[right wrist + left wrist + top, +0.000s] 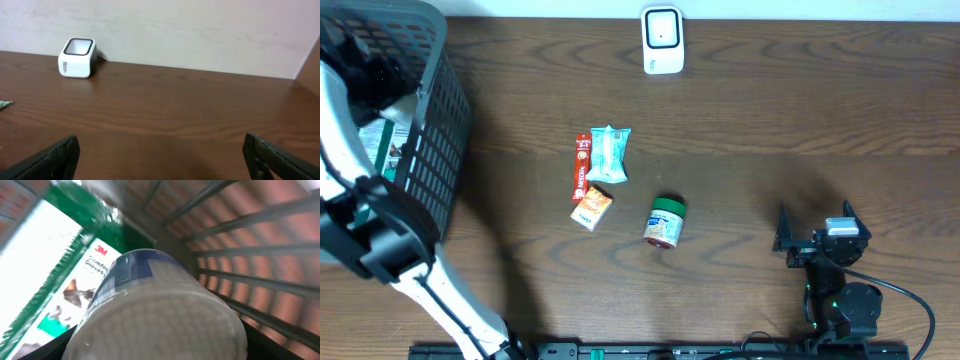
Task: Scan the item barcode
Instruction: 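Grasp the white-lidded cotton-swab cup with the left gripper and lift, then carry the cup out and set it upright behind the green jar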
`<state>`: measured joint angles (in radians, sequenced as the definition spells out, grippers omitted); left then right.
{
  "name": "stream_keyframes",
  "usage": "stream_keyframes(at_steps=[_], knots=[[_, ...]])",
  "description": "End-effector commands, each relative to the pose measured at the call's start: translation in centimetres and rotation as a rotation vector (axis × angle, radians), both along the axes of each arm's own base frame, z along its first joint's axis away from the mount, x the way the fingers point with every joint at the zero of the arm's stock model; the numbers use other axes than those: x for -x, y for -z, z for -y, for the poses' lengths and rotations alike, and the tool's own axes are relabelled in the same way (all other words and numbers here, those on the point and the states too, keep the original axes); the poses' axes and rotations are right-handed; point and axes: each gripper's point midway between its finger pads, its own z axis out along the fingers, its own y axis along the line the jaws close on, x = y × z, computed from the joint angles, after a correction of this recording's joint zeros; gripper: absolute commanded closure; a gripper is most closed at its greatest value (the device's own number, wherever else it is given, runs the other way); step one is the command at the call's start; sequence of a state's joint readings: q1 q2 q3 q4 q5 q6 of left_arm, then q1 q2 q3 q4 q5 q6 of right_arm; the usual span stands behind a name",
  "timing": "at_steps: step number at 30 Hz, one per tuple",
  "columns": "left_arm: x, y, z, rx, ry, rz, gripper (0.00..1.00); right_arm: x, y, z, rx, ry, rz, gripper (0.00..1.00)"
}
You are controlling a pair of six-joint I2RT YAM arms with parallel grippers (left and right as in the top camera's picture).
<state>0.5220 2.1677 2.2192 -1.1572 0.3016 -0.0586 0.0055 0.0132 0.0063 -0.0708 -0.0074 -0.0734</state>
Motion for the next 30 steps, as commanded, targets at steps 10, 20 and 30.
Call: stream_keyframes(at_steps=[10, 20, 30], knots=[[5.6, -16.1, 2.1, -0.157, -0.106, 0.275, 0.3, 0.0, 0.1, -0.1, 0.01, -0.008, -0.005, 0.01], [9.3, -19.4, 11.9, -0.098, 0.035, 0.279, 0.3, 0.0, 0.2, -0.2, 0.01, -0.008, -0.006, 0.01], [9.3, -14.6, 25.8, 0.035, 0.311, 0.119, 0.3, 0.0, 0.2, -0.2, 0.01, -0.008, -0.006, 0.01]])
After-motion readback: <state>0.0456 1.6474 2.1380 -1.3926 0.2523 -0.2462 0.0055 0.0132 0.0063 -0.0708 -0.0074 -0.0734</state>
